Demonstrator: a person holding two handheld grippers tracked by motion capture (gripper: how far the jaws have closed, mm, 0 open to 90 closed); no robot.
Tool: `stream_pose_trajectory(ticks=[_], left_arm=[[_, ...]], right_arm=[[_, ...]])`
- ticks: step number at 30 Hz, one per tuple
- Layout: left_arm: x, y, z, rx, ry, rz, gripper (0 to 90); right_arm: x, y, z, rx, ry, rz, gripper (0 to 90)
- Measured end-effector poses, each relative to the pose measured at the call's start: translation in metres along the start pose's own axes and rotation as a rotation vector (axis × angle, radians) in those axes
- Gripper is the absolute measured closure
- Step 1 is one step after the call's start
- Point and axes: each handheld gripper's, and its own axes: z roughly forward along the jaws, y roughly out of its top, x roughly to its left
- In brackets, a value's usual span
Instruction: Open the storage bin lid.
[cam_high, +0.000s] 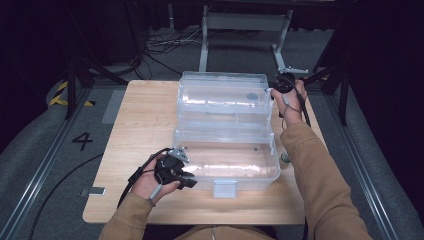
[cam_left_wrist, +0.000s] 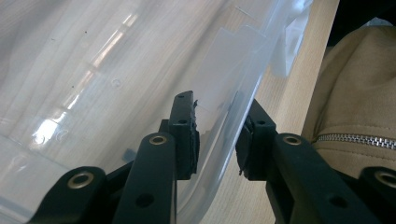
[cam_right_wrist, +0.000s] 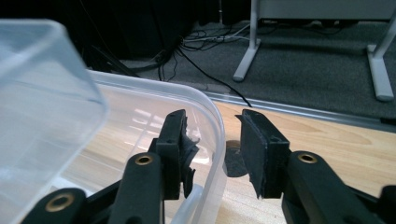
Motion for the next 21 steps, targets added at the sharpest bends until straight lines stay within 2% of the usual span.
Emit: stream_pose_trajectory(ticks=[5,6,7,9,13,15,18,21], left_arm=[[0.000,0.002,-0.001,0.023,0.001,0.005,70.2],[0.001,0.002,-0.002,0.016,-0.022,0.000,67.8],[0.001,0.002,-0.002,0.016,-0.022,0.000,63.2],[0.001,0.004,-0.005,0.012,-0.018,-0.005,60.7],[0.002,0.006,-0.017,-0.019,-0.028,0.003,55.8],[0.002,0.007,-0.023,-0.034,-0.025,0.003,53.0],[0.005,0.006,-0.035,-0.055,-0.022,-0.001,49.2],[0.011,0.005,-0.048,-0.087,-0.009,-0.003,47.0]], right_arm=[[-0.002,0.002,-0.015,-0.028,-0.020,-0.020,57.1],[-0.003,0.003,-0.018,-0.033,-0.019,-0.020,56.7],[-0.004,0.003,-0.023,-0.034,-0.018,-0.019,56.3],[-0.006,0.003,-0.029,-0.032,-0.017,-0.026,55.8],[-0.010,0.001,-0.050,-0.083,-0.016,-0.051,53.4],[-0.012,-0.002,-0.062,-0.084,-0.022,-0.052,53.2],[-0.015,-0.009,-0.084,-0.103,0.004,-0.042,51.4],[-0.015,-0.016,-0.103,-0.104,-0.006,-0.086,48.6]])
